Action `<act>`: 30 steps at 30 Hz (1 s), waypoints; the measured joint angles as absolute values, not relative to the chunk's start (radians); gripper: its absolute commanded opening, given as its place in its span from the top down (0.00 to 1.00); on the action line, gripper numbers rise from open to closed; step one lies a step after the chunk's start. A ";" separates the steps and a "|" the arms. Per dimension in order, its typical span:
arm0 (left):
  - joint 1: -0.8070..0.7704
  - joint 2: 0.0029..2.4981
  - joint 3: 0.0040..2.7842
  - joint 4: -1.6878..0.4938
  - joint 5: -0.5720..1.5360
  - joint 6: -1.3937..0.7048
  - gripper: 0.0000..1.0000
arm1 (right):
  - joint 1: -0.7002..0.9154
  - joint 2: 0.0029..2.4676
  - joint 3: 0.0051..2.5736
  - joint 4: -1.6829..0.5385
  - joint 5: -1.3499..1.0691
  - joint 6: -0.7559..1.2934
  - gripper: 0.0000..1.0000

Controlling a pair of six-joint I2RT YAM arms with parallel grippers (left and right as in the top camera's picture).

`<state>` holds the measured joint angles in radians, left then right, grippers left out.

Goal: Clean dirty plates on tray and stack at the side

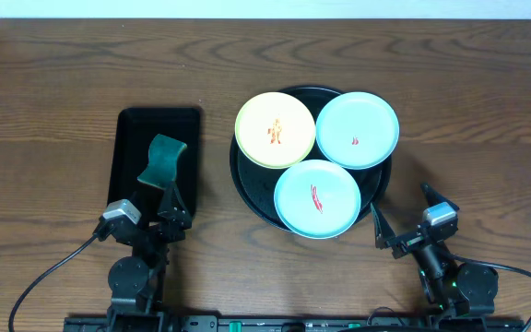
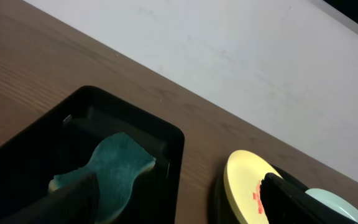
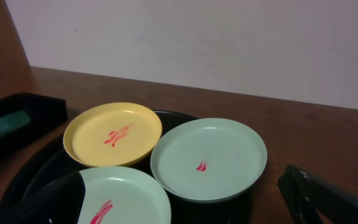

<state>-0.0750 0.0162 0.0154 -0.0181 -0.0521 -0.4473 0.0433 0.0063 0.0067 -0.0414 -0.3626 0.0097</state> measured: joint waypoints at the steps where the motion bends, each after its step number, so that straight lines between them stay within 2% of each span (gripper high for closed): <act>1: -0.075 0.016 0.015 -0.018 -0.052 -0.447 0.17 | 0.043 0.006 0.007 -0.041 -0.363 0.010 0.01; 12: -0.075 0.016 0.020 -0.025 -0.051 -0.449 0.17 | 0.043 0.027 0.007 -0.042 -0.324 0.066 0.01; 18: -0.075 0.056 0.072 -0.144 -0.052 -0.451 0.17 | 0.043 0.105 0.011 -0.055 -0.297 0.105 0.01; 23: -0.075 0.186 0.149 -0.228 -0.052 -0.452 0.17 | 0.043 0.227 0.070 -0.102 -0.290 0.137 0.01; 30: -0.075 0.458 0.417 -0.396 -0.051 -0.451 0.17 | 0.043 0.457 0.286 -0.215 -0.271 0.139 0.01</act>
